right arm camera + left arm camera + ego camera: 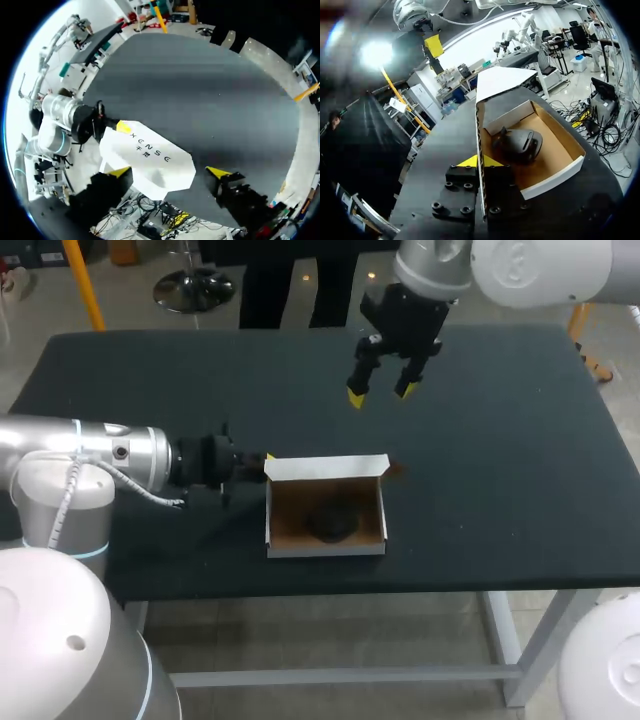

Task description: Assemble the packaging by folding the flat box into shape, placing the metal phone stand inside, and closing the box properly

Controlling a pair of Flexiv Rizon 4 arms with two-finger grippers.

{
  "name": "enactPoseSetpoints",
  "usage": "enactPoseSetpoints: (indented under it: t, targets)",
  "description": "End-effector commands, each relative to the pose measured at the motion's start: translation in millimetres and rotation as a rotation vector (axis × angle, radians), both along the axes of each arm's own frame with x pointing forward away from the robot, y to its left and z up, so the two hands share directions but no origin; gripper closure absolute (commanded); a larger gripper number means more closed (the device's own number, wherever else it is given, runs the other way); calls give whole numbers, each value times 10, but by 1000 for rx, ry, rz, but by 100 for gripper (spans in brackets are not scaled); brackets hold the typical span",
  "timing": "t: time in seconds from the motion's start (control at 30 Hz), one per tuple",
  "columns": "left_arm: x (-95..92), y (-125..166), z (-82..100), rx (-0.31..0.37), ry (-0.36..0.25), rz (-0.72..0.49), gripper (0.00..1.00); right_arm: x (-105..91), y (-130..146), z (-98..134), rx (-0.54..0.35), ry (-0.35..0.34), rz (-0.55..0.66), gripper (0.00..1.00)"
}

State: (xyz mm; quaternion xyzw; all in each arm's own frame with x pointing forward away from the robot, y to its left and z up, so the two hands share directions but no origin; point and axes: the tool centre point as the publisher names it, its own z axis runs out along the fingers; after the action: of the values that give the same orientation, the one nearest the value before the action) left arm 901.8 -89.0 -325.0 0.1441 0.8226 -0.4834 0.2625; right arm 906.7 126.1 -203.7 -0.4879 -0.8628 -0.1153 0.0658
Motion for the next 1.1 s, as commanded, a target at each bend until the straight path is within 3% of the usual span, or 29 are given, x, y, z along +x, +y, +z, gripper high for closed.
enactPoseSetpoints:
  t: [0.03,0.27,0.5,0.93,1.1]
  targets:
    - [-13,30,-39,-14,-40,20,100,6,-21,-6,2,79,-91,0]
    - [-22,47,-82,-4,-115,21,100,-90,-90,-35,28,262,-272,0]
    - [-29,26,-149,6,-139,20,100,-267,-142,-96,32,393,-432,0]
    - [-65,41,-210,6,-192,13,100,-288,-142,-105,29,396,-433,0]
    - [-92,56,-218,5,-222,8,100,-350,-111,-209,-28,477,-528,0]
